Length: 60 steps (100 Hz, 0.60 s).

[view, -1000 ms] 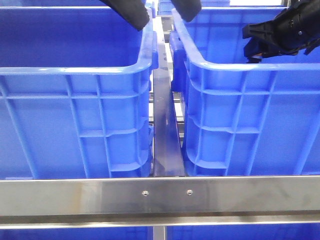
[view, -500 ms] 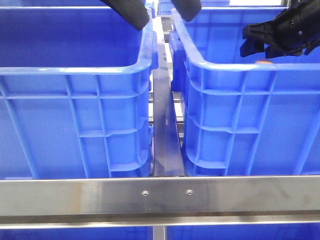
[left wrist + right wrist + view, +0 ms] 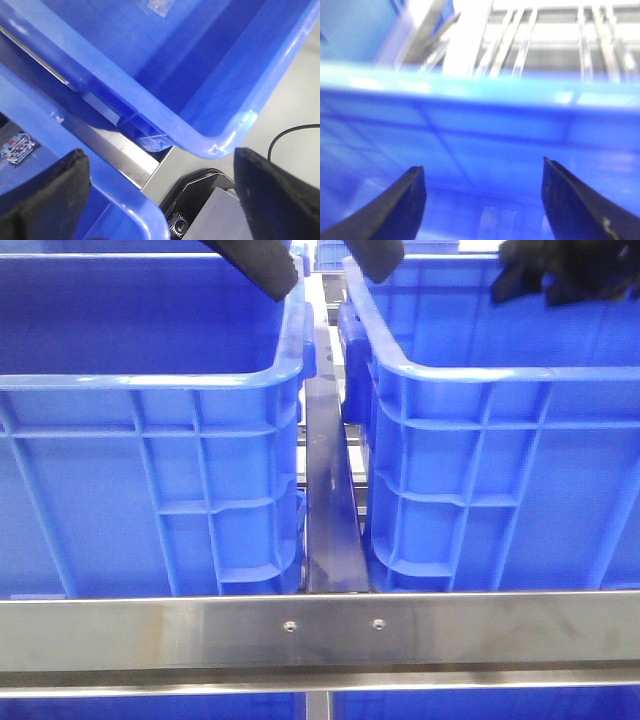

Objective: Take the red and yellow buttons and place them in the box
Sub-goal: 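Lower the yellow button into the bin and open the right gripper, then withdraw both grippers upward out of the bins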

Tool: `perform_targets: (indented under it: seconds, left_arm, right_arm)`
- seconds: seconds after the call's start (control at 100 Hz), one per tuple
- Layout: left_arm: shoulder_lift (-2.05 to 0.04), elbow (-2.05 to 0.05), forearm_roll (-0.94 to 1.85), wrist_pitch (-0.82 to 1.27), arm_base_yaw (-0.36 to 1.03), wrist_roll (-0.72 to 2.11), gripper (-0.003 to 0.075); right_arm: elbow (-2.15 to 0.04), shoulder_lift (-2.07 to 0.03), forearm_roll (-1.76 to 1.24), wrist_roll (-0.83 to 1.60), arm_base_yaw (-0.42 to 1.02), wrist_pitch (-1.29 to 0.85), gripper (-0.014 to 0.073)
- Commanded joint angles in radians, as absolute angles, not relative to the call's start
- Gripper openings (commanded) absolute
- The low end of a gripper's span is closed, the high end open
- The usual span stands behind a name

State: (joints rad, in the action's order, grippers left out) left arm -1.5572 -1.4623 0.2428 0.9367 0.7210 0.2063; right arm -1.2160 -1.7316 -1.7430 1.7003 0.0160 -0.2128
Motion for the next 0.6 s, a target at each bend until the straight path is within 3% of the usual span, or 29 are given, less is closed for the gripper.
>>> perform_targets:
  seconds: [0.0, 0.13, 0.33, 0.59]
  left_arm:
    - [-1.510, -1.493, 0.271, 0.894, 0.729, 0.204, 0.0547]
    - [-1.510, -1.493, 0.271, 0.892, 0.729, 0.204, 0.0535]
    - [-1.510, -1.493, 0.271, 0.870, 0.729, 0.204, 0.0428]
    - [-1.510, -1.493, 0.271, 0.868, 0.729, 0.204, 0.0386]
  right_arm:
    - [-1.189, -1.604, -1.763, 1.708, 0.016, -0.217, 0.0401]
    - [-1.095, -1.480, -1.763, 1.708, 0.016, -0.206, 0.0201]
    - [-0.906, -1.277, -1.764, 1.707, 0.016, -0.206, -0.0067]
    - [-0.668, -0.997, -1.783, 1.704, 0.016, -0.208, -0.0063]
